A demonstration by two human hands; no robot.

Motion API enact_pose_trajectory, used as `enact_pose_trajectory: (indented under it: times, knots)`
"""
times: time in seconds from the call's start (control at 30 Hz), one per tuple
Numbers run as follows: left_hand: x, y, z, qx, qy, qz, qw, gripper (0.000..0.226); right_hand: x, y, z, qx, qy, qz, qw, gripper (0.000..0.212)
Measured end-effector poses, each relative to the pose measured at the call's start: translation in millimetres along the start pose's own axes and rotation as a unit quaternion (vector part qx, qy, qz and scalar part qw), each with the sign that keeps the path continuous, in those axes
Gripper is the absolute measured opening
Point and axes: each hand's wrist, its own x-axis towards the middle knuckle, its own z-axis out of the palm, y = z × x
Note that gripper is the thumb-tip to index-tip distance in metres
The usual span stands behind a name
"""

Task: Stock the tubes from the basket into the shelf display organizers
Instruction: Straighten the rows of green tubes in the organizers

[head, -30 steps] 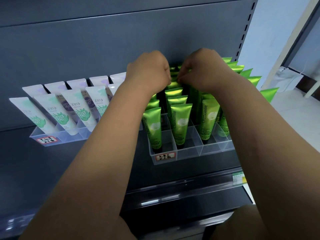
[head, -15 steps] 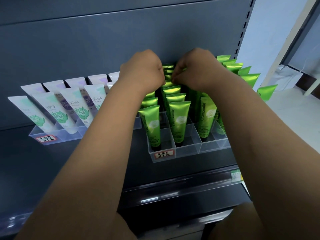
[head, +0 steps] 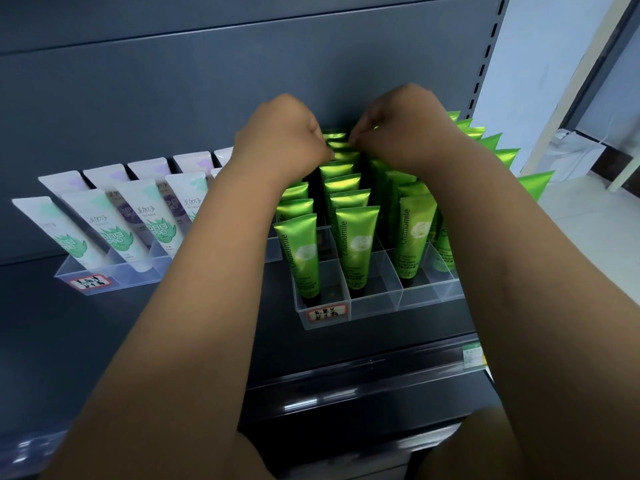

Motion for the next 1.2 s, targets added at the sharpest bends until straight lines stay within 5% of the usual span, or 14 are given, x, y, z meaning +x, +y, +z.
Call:
enact_pose_trajectory:
  times: [0.13,0.4,1.03,1.2]
  knots:
    - [7,2,0,-0.046,0.049,0.007,0.998,0.007,8,5,-2,-0.008,0.025,0.016,1.000,0.020]
    - [13,0,10,-0.007,-0.023,0.014,1.000,0.012,17,16,9,-0.045,-0.021,0.010,0.999,0.016]
    - [14,-10,1,0.061,-0.022,-0.003,0.998,0.022,28,3,24,-0.044,-0.017,-0.047,0.998,0.017]
    - [15,-10,-1,0.001,-0.032,-0.005,0.999,0.017,31,2,23,-0.045,-0.016,-0.041,0.998,0.019]
